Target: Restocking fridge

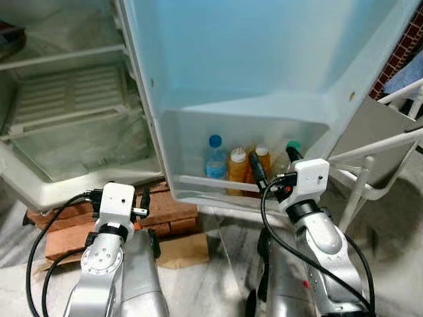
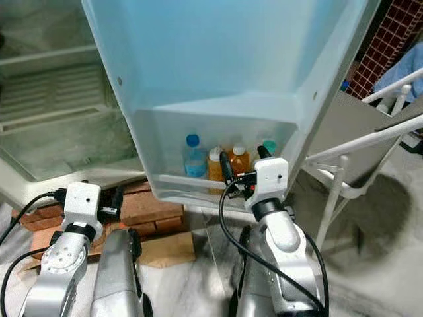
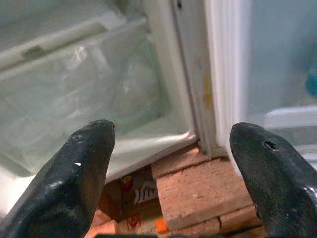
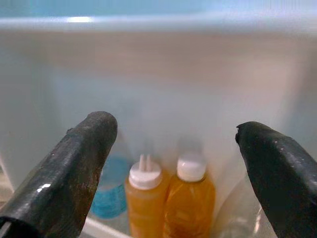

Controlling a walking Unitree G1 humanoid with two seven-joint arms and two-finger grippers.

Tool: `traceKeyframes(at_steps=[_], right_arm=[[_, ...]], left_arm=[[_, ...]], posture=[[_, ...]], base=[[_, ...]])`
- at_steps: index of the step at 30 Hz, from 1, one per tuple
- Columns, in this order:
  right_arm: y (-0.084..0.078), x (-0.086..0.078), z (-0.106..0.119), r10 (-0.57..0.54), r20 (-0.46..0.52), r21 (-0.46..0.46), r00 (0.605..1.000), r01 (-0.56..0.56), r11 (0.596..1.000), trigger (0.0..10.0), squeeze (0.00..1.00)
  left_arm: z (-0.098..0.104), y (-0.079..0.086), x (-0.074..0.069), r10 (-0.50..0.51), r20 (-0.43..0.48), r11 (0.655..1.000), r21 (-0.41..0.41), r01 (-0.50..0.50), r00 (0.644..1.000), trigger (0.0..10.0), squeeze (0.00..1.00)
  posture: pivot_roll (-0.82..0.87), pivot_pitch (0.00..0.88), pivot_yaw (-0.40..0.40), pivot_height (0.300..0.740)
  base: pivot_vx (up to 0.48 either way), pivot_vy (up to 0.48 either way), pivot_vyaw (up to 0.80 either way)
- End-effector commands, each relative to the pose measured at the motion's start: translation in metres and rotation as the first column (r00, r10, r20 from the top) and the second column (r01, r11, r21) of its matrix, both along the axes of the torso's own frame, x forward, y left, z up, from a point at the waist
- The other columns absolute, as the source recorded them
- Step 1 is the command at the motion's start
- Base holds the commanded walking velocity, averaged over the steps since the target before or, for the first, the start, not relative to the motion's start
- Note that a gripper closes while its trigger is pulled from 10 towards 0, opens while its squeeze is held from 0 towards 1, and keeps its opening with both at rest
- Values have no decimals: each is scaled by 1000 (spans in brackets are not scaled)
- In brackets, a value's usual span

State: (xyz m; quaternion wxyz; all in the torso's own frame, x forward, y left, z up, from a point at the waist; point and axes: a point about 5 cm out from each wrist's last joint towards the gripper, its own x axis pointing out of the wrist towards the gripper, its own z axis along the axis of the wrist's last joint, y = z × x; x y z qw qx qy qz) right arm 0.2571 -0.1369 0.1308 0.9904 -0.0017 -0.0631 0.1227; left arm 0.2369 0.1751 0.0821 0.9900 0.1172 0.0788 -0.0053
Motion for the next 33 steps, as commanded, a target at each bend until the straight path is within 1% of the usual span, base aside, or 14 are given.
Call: traceKeyframes(at_steps=[1, 6, 10, 14, 15, 16, 17, 20, 24, 33], right_arm=[[-1, -1, 7, -6, 20, 8, 1000, 6, 1000, 10000, 0], [-1, -9, 10, 7, 25, 2, 1000, -7, 1000, 10000, 0], [-2, -11, 12, 4, 25, 4, 1000, -4, 1000, 10000, 0], [-5, -12, 18, -5, 28, 8, 1000, 5, 1000, 10000, 0], [-5, -12, 19, -3, 31, -3, 1000, 3, 1000, 10000, 0], [-5, -12, 19, -3, 31, -3, 1000, 3, 1000, 10000, 0], [-4, -11, 20, 8, 40, -18, 999, -7, 1000, 10000, 0], [1, -10, 22, 31, 43, -17, 999, -30, 999, 10000, 0], [6, -11, 17, 65, 15, -24, 998, -64, 998, 10000, 0], [5, -10, 11, 68, -12, -28, 998, -69, 997, 10000, 0]], left_arm=[[2, 0, 2, -7, 12, 1000, 3, 7, 1000, 10000, 0], [3, -2, 3, -19, 22, 1000, 4, 19, 1000, 10000, 0], [3, -2, 3, -21, 26, 1000, 6, 21, 999, 10000, 0], [4, -4, 5, -37, 40, 999, -3, 37, 999, 10000, 0], [6, -5, 6, -25, 60, 1000, 7, 25, 998, 10000, 0], [6, -5, 6, -25, 60, 1000, 7, 25, 998, 10000, 0], [11, -3, 9, 14, 98, 999, 32, -17, 995, 10000, 0], [14, -3, 13, 15, 108, 1000, 17, -17, 994, 10000, 0], [13, -4, 14, 11, 105, 1000, 18, -13, 994, 10000, 0], [11, -6, 14, 6, 100, 1000, 16, -8, 995, 10000, 0]], posture=[[82, 0, 11, 544], [76, 0, 11, 578], [68, 0, 12, 595], [59, 0, 12, 625], [59, 0, 11, 633], [59, 0, 11, 633], [58, 0, 11, 642], [58, 0, 9, 659], [57, 0, 9, 659], [61, 0, 5, 659]], base=[[0, 0, -400], [0, 0, -405], [0, 0, -406], [0, 0, -408], [0, 0, -406], [0, 0, -406], [0, 0, -400], [0, 0, -425], [0, 0, -228], [0, 0, 0]])
